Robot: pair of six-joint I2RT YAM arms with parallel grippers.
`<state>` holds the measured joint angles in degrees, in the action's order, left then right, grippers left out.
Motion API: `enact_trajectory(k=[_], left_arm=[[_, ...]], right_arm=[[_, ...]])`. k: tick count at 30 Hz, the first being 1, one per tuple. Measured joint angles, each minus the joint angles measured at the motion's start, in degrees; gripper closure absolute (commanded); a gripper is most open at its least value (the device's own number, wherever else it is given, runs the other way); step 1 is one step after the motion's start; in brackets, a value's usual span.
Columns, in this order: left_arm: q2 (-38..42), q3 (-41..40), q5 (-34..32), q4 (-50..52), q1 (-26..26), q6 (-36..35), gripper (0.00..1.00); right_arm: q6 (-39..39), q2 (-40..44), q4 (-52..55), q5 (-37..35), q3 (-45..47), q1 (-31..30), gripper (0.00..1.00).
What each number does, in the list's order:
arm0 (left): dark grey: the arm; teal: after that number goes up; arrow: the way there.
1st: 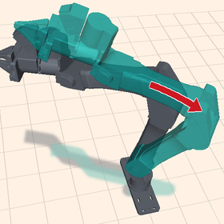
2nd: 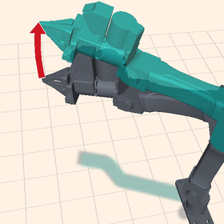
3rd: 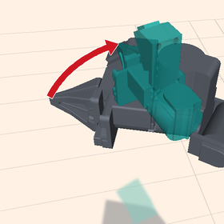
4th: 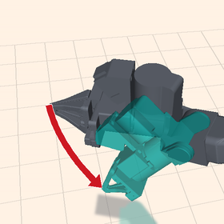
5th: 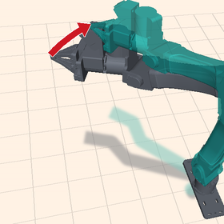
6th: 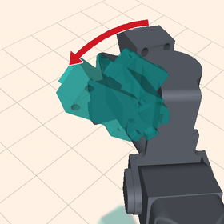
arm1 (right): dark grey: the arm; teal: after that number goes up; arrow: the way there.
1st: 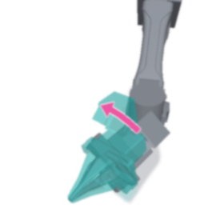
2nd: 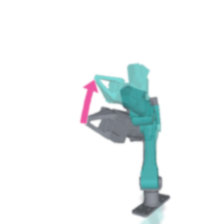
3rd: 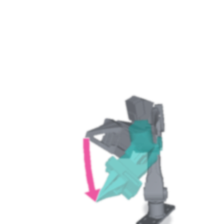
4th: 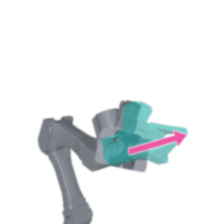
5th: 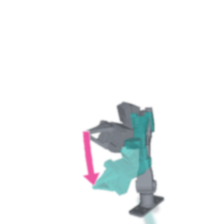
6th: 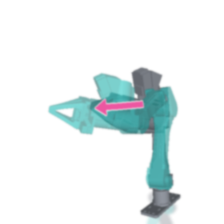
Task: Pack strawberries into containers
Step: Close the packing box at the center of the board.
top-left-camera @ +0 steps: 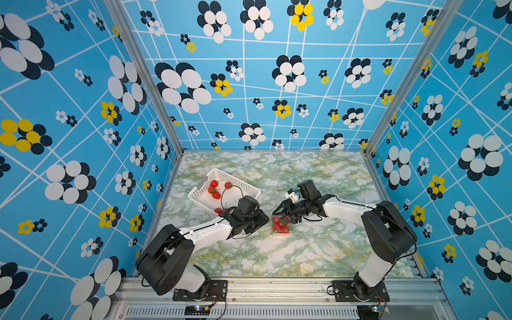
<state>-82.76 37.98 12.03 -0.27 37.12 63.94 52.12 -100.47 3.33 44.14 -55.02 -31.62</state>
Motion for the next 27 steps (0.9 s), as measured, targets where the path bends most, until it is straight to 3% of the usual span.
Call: enact_trajectory(k=[27], left_arm=[[-5.66, 0.72, 3.87, -7.48, 2.21, -2.47, 0.39]], right_arm=[[-0.22, -4.15, -1.07, 0.28, -3.54, -0.61, 0.48]])
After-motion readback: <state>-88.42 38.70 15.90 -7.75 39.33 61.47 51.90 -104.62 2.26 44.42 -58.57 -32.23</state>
